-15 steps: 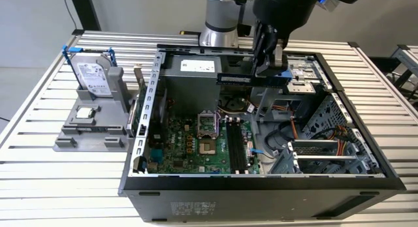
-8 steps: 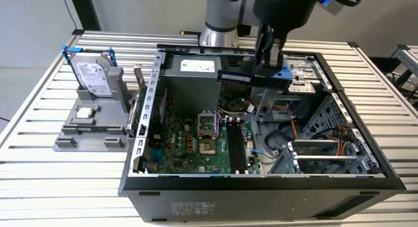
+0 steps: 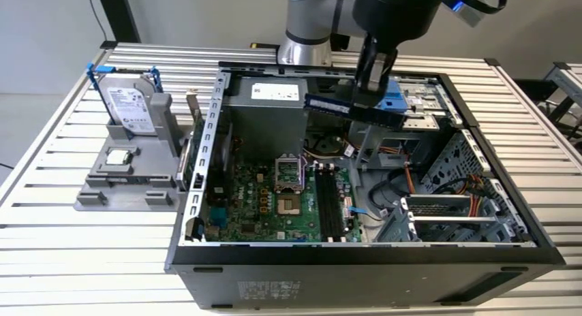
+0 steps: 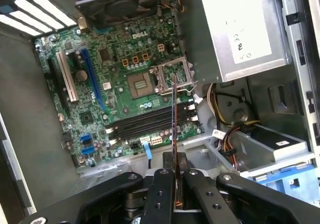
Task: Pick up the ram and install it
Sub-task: 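Insert the ram into the slot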
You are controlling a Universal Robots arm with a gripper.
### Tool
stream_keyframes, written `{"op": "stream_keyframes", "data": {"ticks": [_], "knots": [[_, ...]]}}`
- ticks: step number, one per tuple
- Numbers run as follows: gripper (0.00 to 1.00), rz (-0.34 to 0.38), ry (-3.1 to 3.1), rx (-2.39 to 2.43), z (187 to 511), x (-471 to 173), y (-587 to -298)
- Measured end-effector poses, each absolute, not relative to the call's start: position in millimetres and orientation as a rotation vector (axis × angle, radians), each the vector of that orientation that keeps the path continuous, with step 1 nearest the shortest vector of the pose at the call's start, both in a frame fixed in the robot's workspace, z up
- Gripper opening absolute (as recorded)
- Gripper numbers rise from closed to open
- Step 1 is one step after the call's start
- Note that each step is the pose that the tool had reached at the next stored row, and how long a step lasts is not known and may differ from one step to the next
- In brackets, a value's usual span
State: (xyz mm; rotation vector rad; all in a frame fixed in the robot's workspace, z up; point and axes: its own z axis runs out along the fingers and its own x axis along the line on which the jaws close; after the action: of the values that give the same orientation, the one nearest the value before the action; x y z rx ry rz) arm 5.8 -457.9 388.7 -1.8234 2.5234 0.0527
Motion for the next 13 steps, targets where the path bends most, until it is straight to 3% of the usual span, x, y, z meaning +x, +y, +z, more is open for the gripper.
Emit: {"op": "stream_keyframes", "data": {"ticks": [13], "knots": [[0.00,0.048,2.687,-1.566,388.8,5.9,-457.9]]}}
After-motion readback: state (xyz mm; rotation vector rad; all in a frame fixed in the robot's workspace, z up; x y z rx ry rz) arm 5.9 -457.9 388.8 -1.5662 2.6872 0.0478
